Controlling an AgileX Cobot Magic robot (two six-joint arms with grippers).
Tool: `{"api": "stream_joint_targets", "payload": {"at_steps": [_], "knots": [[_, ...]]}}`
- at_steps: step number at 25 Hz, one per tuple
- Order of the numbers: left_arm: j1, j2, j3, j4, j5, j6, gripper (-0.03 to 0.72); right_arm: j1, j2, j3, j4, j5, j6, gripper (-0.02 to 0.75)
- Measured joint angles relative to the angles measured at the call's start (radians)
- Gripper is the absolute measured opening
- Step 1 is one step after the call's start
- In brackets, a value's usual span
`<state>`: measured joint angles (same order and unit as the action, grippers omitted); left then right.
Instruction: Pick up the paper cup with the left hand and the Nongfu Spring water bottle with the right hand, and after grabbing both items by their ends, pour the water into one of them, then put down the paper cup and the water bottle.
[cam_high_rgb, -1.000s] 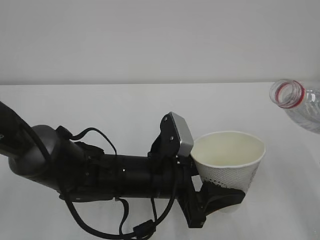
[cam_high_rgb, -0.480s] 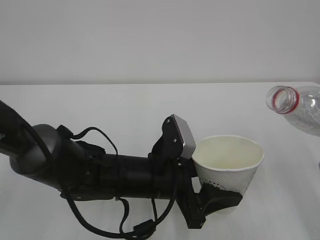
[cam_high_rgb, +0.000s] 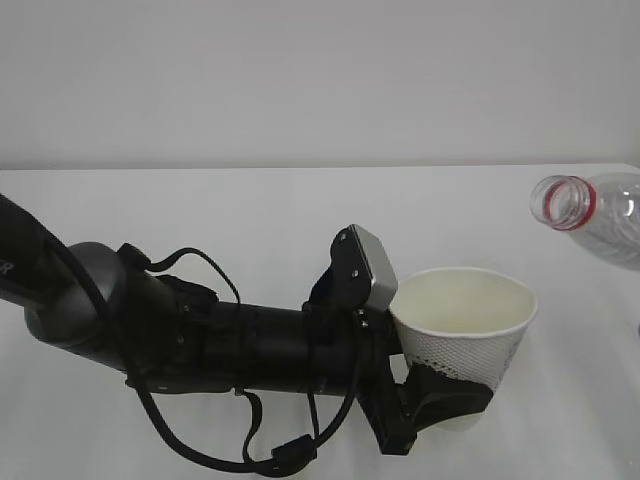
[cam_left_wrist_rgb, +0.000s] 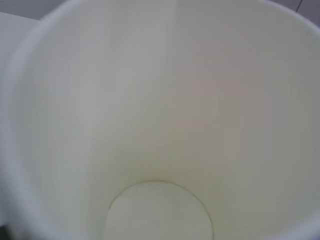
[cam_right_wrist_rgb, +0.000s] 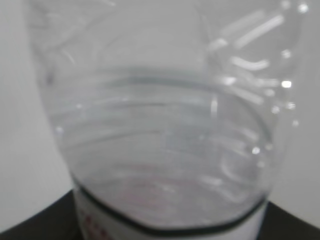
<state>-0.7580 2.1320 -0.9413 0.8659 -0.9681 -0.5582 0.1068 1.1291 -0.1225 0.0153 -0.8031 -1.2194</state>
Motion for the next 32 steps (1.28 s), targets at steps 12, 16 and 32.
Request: {"api": "stream_joint_targets", "payload": {"at_steps": [12,16,32], "knots": [[0.0,0.0,0.0,0.004,0.0,-0.002,0.492,0.0,0.041,-0.004,0.011,-0.009,-0.032,0.389],[0.0,0.0,0.0,0.008,0.0,-0.002,0.492,0.0,0.074,-0.003,0.007,-0.023,-0.034,0.389],[0.0,0.0,-0.039,0.049,-0.004,-0.004,0.49,0.0,0.079,-0.003,0.004,-0.061,-0.086,0.389]]}}
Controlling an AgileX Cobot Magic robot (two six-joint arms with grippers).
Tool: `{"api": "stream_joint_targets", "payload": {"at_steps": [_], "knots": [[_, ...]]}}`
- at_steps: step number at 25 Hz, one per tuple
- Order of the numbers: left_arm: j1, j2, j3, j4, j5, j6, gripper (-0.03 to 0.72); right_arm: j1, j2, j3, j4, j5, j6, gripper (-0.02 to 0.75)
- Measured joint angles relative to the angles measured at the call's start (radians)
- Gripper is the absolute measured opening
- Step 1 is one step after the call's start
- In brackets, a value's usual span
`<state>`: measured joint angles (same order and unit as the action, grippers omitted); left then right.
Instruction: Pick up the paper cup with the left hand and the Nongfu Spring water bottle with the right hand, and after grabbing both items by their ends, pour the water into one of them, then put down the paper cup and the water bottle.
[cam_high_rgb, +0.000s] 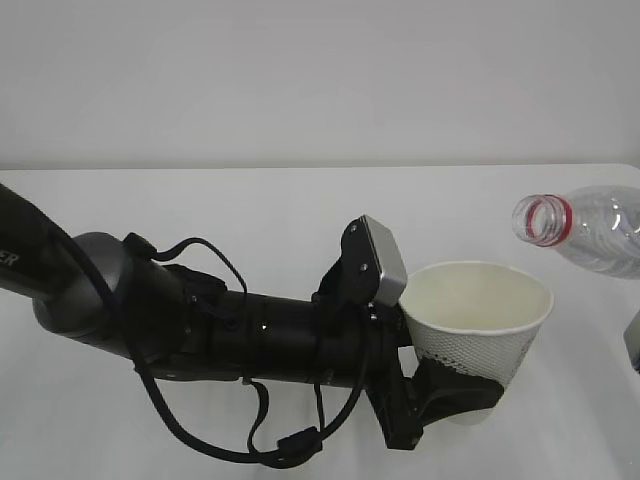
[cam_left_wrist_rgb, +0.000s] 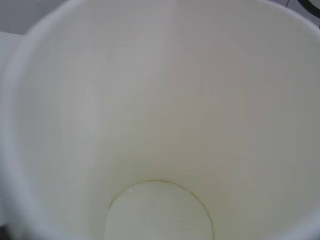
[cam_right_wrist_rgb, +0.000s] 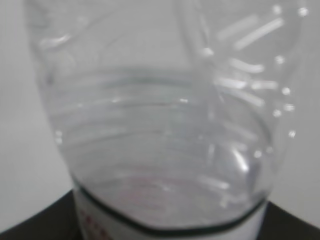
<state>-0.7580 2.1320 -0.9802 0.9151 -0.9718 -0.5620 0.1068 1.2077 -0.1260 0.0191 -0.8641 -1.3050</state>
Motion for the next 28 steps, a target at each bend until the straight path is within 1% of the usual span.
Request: {"api": "stream_joint_targets", "payload": {"at_steps": [9,18,23,28], "knots": [[0.0,0.0,0.0,0.005,0.0,0.0,0.489,0.0,0.0,0.0,0.0,-0.041,-0.004,0.389],[0.0,0.0,0.0,0.035,0.0,0.0,0.489,0.0,0.0,0.0,0.0,-0.057,-0.01,0.389],[0.0,0.0,0.0,0.028,0.0,0.0,0.489,0.0,0.0,0.0,-0.009,-0.057,-0.083,0.389],[0.0,0.0,0.0,0.003,0.0,0.0,0.489,0.0,0.0,0.0,-0.019,-0.057,-0.093,0.389]]}}
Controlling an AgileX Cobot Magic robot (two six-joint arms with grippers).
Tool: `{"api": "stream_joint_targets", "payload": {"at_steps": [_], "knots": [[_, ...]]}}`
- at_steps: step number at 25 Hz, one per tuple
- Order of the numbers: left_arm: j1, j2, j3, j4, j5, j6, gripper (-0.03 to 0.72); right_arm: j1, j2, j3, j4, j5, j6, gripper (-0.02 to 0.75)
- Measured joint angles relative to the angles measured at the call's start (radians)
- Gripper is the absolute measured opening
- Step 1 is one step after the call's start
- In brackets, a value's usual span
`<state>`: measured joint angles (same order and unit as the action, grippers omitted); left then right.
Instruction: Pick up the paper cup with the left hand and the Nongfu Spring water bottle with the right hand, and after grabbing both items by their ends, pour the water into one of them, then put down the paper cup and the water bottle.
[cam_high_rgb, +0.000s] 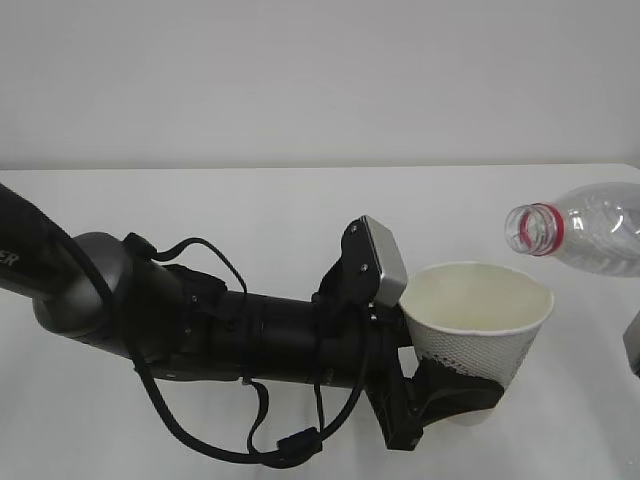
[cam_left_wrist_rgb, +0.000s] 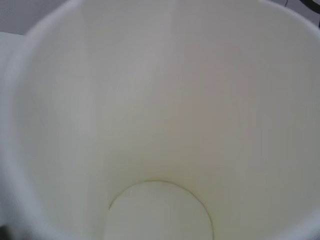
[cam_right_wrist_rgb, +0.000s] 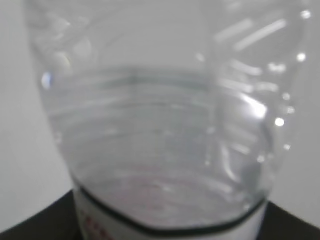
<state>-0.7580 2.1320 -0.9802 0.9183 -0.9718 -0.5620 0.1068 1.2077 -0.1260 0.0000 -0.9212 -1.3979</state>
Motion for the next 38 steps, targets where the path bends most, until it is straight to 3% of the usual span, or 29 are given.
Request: {"api": "stream_joint_targets", "payload": {"at_steps": [38], "knots": [[0.0,0.0,0.0,0.0,0.0,0.0,0.486,0.0,0.0,0.0,-0.036,-0.009,-0.039,0.389]]}}
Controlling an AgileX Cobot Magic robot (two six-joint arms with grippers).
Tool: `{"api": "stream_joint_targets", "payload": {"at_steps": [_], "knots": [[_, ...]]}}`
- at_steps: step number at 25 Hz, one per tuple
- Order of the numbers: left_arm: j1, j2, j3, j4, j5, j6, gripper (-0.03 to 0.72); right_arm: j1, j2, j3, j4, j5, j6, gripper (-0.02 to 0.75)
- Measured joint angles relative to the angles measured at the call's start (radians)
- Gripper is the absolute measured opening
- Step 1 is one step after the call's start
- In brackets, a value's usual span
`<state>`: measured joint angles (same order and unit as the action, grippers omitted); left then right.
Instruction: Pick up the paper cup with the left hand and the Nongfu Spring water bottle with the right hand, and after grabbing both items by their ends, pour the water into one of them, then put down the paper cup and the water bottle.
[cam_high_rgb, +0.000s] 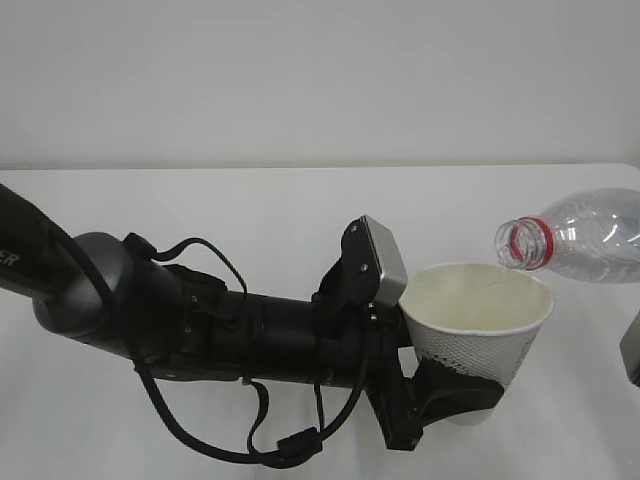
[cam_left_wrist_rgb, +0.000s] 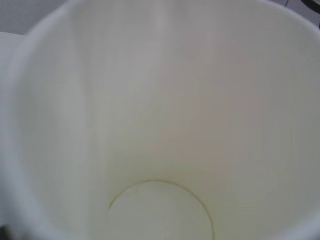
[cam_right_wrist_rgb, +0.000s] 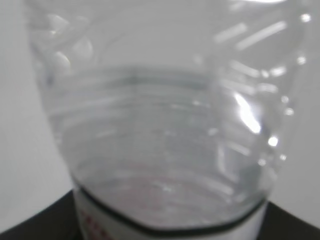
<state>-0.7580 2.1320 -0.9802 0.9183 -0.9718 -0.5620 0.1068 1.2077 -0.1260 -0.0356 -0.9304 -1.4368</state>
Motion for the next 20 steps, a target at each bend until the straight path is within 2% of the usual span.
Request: {"api": "stream_joint_targets", "payload": {"at_steps": [20], "knots": [[0.0,0.0,0.0,0.0,0.0,0.0,0.486,0.0,0.0,0.0,-0.002,-0.038,-0.023,0.389]]}}
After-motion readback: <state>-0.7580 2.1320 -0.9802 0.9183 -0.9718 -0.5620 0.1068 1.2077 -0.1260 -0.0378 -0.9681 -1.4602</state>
